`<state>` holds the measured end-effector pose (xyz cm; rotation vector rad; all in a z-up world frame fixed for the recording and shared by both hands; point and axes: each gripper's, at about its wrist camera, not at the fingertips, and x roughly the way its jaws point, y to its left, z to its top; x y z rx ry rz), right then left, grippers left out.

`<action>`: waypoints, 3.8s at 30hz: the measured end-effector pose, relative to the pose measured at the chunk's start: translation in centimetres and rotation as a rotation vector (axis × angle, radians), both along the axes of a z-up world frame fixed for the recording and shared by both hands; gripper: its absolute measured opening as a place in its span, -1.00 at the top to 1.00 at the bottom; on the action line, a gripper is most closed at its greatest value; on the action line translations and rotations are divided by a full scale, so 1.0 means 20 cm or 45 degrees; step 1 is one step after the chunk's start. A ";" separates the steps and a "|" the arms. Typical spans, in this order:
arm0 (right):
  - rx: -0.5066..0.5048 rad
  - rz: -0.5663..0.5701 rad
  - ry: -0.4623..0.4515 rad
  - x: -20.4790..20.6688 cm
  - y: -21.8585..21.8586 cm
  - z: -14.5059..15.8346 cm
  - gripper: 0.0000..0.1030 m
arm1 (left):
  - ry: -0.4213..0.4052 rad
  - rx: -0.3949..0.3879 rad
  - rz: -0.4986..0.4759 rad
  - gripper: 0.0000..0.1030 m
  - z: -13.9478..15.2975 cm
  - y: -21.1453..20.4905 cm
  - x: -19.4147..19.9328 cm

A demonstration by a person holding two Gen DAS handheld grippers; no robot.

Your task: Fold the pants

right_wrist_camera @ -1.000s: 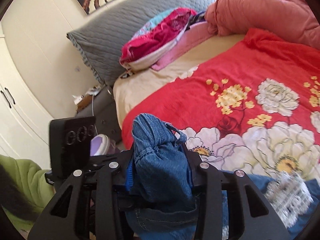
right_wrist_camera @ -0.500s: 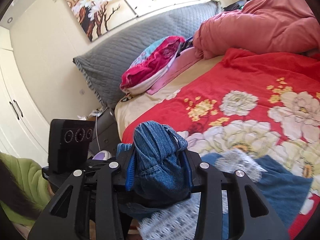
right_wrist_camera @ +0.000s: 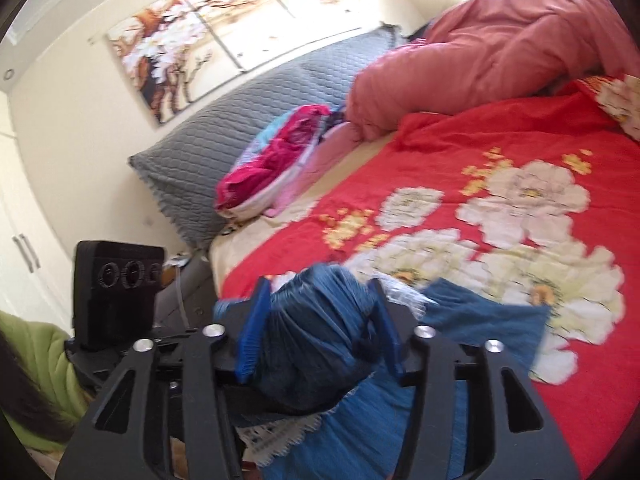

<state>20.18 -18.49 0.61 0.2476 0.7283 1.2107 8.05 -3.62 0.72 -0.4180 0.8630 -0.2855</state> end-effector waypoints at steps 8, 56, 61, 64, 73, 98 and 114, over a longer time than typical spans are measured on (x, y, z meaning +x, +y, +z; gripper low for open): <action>-0.081 -0.159 -0.044 -0.01 -0.14 0.01 -0.40 | -0.018 -0.002 -0.156 -0.05 0.00 -0.13 -0.06; -0.325 -0.553 -0.102 -0.46 -0.27 -0.06 -0.52 | -0.083 0.076 -0.073 -0.40 0.09 0.03 -0.27; -0.324 -0.488 -0.144 -0.65 -0.23 -0.01 -0.52 | -0.108 0.112 0.087 -0.40 0.12 0.25 -0.27; -0.356 -0.372 -0.204 -0.79 -0.12 0.00 -0.52 | -0.094 0.125 0.132 -0.39 0.11 0.33 -0.23; -0.577 -0.151 -0.445 -0.98 0.26 -0.03 -0.16 | -0.004 0.083 -0.019 0.05 0.06 0.31 -0.01; -0.749 0.095 -0.412 -0.92 0.37 -0.33 0.78 | 0.141 0.211 -0.105 -0.02 -0.17 0.16 0.27; -0.602 -0.211 -0.076 -0.76 0.14 -0.27 0.51 | 0.110 0.242 -0.088 -0.04 -0.14 0.15 0.24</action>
